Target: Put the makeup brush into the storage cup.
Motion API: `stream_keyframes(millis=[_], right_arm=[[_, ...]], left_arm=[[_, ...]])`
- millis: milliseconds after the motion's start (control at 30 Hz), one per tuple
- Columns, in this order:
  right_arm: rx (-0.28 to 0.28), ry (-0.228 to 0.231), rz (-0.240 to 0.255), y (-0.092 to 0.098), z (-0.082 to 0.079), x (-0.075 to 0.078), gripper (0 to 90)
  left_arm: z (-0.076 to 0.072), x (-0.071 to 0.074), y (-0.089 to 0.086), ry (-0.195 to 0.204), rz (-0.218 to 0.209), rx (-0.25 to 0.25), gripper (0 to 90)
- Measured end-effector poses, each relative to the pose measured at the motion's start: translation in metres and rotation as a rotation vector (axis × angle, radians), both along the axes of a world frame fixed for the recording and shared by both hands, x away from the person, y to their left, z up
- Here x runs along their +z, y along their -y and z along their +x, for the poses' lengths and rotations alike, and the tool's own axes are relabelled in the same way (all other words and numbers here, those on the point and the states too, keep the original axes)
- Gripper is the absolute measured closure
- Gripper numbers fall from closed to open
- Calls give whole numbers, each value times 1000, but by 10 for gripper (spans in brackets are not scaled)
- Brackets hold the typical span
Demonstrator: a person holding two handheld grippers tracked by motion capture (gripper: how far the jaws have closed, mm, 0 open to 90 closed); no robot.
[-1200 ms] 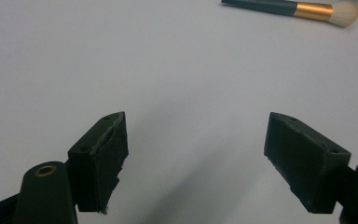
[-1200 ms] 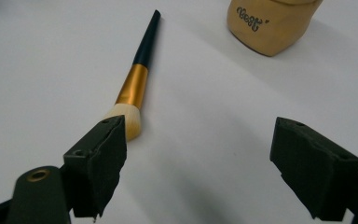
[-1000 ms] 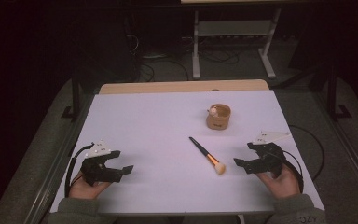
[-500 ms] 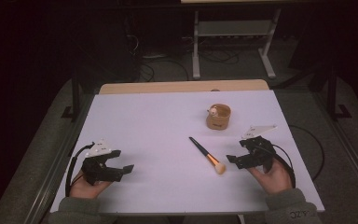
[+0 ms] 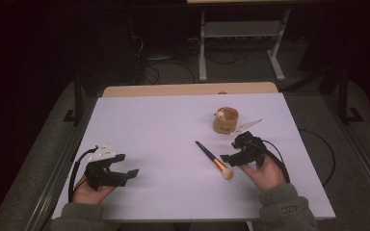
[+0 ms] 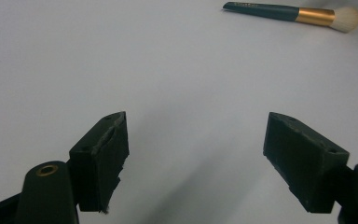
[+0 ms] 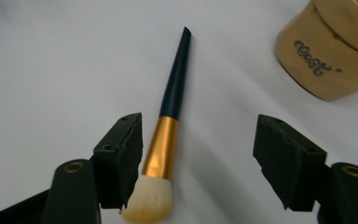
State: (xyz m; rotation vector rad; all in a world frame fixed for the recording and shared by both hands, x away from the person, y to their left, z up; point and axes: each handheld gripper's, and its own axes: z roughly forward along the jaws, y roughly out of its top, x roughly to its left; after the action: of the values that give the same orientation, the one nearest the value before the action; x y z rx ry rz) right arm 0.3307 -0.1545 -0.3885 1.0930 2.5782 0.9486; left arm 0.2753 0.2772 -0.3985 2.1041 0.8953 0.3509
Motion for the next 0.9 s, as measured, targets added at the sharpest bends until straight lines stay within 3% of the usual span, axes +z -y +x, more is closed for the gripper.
stream_keyframes(millis=[200,467,600,900], right_arm=[[11,-21,-9,-12,7,-4,372],[28,-64,-33,-28,15,-17,438],[48,-101,-79,-35,16,-30,486],[49,-117,-139,-41,15,-38,583]], left_arm=[[1,0,0,0,14,-10,220],[1,-1,1,-6,-1,-1,222],[1,-1,1,-7,-2,-2,223],[2,-2,1,-6,15,-13,224]])
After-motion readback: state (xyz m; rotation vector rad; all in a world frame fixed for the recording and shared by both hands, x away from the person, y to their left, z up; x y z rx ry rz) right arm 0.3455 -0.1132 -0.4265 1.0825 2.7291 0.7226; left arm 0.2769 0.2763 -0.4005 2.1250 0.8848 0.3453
